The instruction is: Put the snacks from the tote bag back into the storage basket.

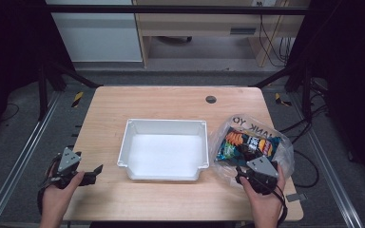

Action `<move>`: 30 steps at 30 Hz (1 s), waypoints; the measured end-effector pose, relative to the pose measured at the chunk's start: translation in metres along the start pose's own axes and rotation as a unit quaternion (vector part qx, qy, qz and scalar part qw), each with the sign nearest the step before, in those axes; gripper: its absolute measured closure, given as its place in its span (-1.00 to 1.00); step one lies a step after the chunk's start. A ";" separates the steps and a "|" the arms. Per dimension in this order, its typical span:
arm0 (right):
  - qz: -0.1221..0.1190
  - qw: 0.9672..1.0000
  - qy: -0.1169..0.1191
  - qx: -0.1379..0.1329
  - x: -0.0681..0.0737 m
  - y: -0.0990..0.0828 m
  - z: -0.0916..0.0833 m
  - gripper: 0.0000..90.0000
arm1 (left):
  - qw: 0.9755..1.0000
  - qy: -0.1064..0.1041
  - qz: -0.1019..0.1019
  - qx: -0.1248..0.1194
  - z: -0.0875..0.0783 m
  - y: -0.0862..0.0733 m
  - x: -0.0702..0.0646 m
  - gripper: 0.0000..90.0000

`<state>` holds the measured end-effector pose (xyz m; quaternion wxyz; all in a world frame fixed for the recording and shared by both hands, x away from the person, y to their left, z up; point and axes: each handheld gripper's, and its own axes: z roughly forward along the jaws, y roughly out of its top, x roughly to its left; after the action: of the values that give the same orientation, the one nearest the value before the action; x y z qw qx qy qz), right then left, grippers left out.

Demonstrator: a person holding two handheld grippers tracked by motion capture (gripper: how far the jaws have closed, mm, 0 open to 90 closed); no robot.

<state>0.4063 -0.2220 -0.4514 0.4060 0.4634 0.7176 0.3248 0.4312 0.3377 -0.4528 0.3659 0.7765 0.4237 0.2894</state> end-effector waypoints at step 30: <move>-0.009 0.998 0.059 0.033 -0.037 0.037 -0.018 -0.73 | 1.000 0.000 -0.016 -0.009 -0.004 -0.003 0.002 -0.90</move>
<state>0.4141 -0.2442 -0.4016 0.3503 0.4499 0.7551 0.3237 0.4276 0.3421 -0.4529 0.3772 0.7664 0.4337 0.2869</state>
